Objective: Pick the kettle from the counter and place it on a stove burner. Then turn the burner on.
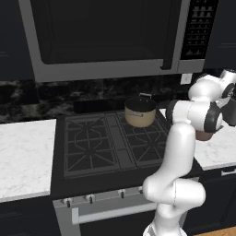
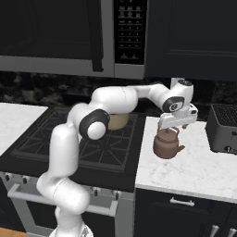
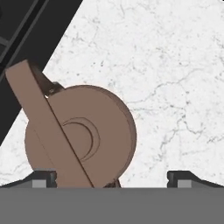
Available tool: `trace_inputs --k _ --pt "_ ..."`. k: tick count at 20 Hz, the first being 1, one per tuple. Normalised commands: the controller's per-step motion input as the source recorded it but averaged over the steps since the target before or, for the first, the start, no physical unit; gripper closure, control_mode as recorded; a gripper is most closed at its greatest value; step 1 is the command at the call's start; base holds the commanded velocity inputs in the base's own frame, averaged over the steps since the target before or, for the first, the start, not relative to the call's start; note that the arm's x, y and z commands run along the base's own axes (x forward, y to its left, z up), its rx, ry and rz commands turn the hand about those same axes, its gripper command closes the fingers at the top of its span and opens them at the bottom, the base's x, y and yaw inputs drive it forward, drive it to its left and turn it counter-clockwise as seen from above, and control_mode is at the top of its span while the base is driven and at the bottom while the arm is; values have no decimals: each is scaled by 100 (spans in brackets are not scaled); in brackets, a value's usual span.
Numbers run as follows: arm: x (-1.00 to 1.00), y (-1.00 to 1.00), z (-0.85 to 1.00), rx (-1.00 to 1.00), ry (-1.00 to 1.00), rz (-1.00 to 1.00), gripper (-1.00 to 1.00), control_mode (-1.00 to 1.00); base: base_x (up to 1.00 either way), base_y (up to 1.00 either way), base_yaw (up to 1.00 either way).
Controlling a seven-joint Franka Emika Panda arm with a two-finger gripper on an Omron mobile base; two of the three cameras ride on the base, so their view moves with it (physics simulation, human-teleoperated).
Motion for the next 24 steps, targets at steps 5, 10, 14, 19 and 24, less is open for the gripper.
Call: trace_inputs --k 5,10,14,19,24 --pt "12 0 -19 -2 0 0 -100 -100 0 0 0" --pt "7 0 -11 0 0 0 100 -100 0 0 0" --pt "0 0 0 0 0 0 100 -100 0 0 0" --pt "0 0 0 0 -7 0 100 -100 0 0 0" --pt "-20 0 4 0 -24 0 100 -100 0 0 0"
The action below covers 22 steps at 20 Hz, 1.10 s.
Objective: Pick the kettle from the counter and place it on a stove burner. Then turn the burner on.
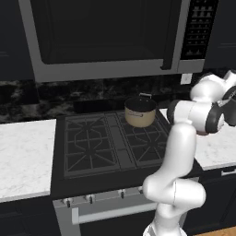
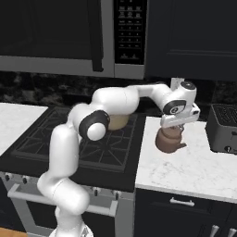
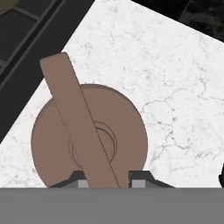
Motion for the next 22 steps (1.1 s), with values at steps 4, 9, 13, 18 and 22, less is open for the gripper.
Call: trace_inputs --k 4,9,13,18,22 --pt "-54 2 9 0 -32 0 100 -100 0 0 0" --pt "-93 28 30 0 -45 0 100 -100 0 0 0" --pt "-91 86 87 0 -25 0 100 -100 0 0 0" --pt "-56 100 95 -2 -1 -3 100 -100 0 0 0" --pt "-34 100 68 -10 13 -7 100 -100 0 0 0"
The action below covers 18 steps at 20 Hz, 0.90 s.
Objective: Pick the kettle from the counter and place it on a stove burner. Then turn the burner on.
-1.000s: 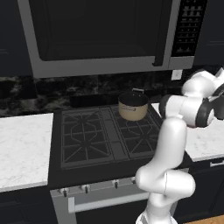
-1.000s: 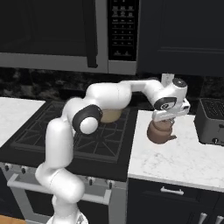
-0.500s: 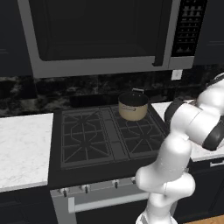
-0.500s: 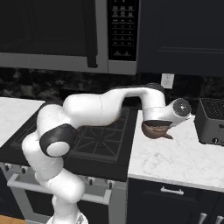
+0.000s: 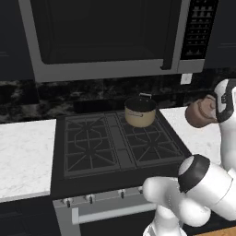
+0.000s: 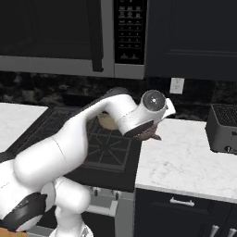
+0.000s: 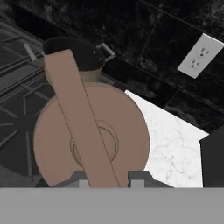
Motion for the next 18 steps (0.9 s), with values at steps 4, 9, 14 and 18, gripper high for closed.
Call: trace_inputs --k 4,9,14,18 --pt "-16 100 17 -11 30 -13 100 -100 0 0 0" --pt "-5 100 0 -7 26 -16 100 -100 0 0 0" --pt "-13 100 -2 0 3 -16 100 -100 0 0 0" --pt "-19 100 0 0 0 -15 100 -100 0 0 0"
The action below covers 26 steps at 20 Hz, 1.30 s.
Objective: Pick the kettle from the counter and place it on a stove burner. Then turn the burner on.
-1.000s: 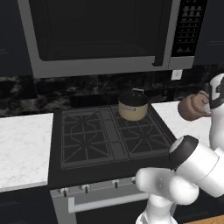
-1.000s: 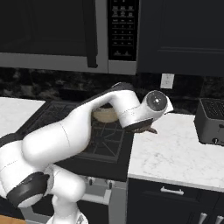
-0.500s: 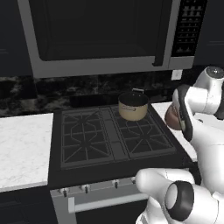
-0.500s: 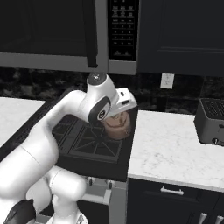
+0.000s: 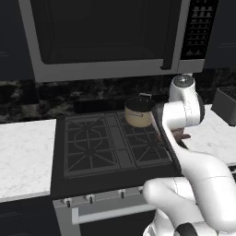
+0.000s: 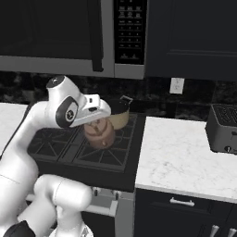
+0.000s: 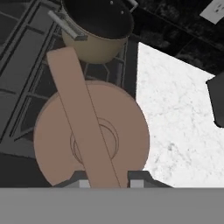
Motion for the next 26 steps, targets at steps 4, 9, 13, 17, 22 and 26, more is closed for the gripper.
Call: trace_inputs --k 4,9,13,17,22,26 --pt "-29 100 0 0 0 -15 100 -100 0 0 0" --pt "-9 100 0 0 0 -15 100 -100 0 0 0" --pt "0 100 0 2 0 -15 100 -100 0 0 0" --pt "5 100 -15 15 0 -13 100 -100 0 0 0" --pt "34 96 -22 35 11 -8 100 -100 0 0 0" --pt "74 71 -2 37 27 -7 100 -100 0 0 0"
